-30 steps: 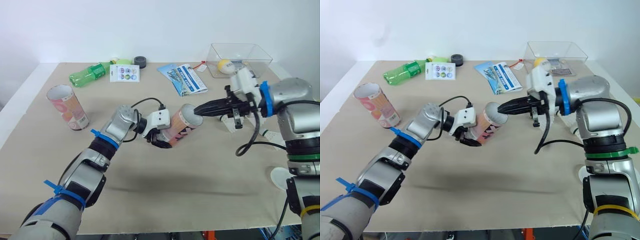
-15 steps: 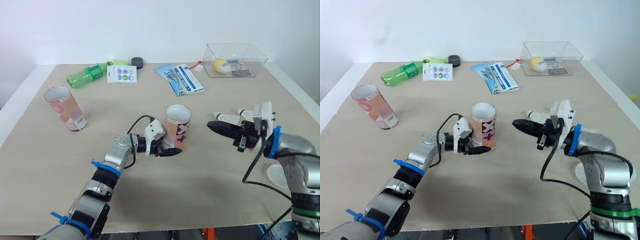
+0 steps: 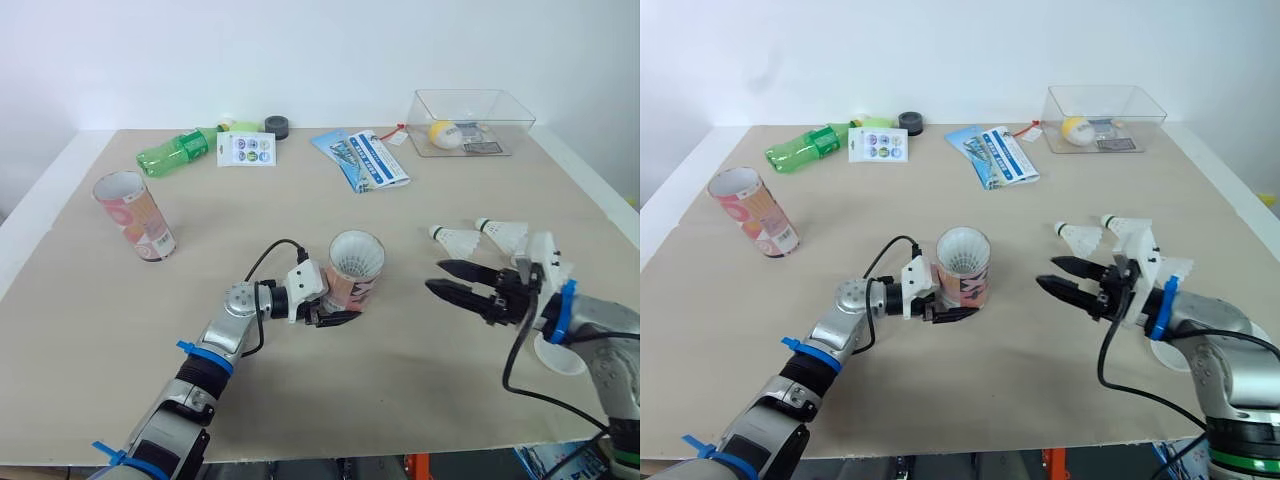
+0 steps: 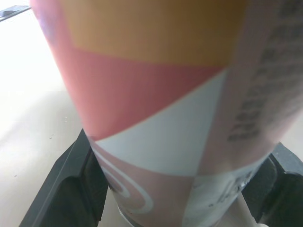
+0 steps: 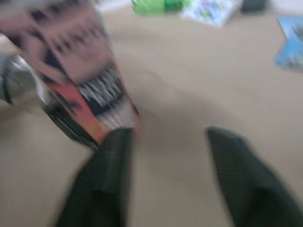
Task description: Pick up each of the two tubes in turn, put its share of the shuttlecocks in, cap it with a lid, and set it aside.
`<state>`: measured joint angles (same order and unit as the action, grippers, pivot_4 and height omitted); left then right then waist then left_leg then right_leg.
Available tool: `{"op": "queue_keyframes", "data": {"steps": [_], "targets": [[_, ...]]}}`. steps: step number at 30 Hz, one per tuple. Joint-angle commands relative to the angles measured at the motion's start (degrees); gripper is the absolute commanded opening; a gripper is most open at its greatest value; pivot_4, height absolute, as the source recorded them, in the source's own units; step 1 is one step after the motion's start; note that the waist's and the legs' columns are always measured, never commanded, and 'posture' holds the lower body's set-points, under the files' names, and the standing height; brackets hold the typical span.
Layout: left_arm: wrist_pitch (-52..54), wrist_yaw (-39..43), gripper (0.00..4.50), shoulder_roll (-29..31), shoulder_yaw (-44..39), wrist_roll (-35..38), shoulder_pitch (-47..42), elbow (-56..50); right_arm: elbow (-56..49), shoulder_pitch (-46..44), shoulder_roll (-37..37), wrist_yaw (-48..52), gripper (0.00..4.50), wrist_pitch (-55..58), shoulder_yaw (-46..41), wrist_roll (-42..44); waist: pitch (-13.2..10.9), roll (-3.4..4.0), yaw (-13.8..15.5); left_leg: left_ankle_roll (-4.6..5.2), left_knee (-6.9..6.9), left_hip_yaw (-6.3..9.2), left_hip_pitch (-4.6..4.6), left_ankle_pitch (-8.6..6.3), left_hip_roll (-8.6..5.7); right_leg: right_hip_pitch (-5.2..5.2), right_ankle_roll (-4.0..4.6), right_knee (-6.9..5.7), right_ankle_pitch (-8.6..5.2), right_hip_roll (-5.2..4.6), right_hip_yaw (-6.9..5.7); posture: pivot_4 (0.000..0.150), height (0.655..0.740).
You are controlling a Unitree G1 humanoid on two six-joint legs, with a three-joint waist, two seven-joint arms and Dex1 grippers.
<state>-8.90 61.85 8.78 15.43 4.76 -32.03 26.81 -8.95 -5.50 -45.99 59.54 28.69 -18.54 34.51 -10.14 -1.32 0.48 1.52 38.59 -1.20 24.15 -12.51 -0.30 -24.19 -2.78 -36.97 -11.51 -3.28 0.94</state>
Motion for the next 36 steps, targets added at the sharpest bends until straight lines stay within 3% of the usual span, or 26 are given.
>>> {"op": "queue_keyframes", "data": {"steps": [1,2,11,28,35,36], "targets": [[-0.64,5.16,3.29,0.53,2.87,0.97,0.68,-1.44,4.77,5.40,-7.48,4.09,4.26,-1.26,-4.83,-3.61,0.02,0.04,0.17,0.00,-0.01,0.02,0.00,0.00,-0.03,0.01,0.01,0.00,-0.01,-0.01,0.00,0.150,0.7400],[-1.11,6.04,3.29,0.68,3.33,0.97,0.67,-1.70,6.04,7.18,-9.65,5.23,4.44,-1.31,-5.40,-4.58,0.04,0.07,0.27,0.00,-0.02,0.03,0.04,0.00,-0.06,0.00,0.02,0.01,-0.02,-0.04,-0.01,0.150,0.7400],[-1.33,6.48,3.29,0.73,4.47,0.63,0.60,-2.34,13.86,15.53,-20.79,10.07,4.44,-4.87,-9.46,-11.93,0.16,0.27,-0.04,0.22,-0.04,-0.15,-0.07,-0.14,0.00,0.04,-0.07,0.11,-0.29,0.02,0.08,0.150,0.7400],[0.55,4.86,3.29,-0.31,5.22,0.67,2.05,-3.54,10.98,19.69,-25.93,13.83,4.44,0.14,-6.90,-16.80,0.19,0.32,-0.03,0.22,-0.02,-0.21,-0.07,-0.13,-0.05,0.06,-0.14,0.15,-0.31,-0.01,0.16,0.150,0.7400],[0.68,4.63,3.29,-0.69,5.35,0.58,1.78,-3.20,12.08,18.70,-26.33,12.91,4.44,-2.61,-1.75,-21.14,0.20,0.32,-0.03,0.22,-0.02,-0.22,-0.08,-0.13,-0.06,0.07,-0.14,0.15,-0.31,-0.02,0.16,0.150,0.7400],[0.70,4.61,3.29,-0.73,5.40,0.55,1.75,-3.16,12.36,18.34,-26.36,12.94,3.90,-2.96,-1.31,-21.46,0.20,0.31,-0.03,0.22,-0.02,-0.23,-0.09,-0.13,-0.05,0.09,-0.15,0.17,-0.30,-0.02,0.17,0.150,0.7400]]}}
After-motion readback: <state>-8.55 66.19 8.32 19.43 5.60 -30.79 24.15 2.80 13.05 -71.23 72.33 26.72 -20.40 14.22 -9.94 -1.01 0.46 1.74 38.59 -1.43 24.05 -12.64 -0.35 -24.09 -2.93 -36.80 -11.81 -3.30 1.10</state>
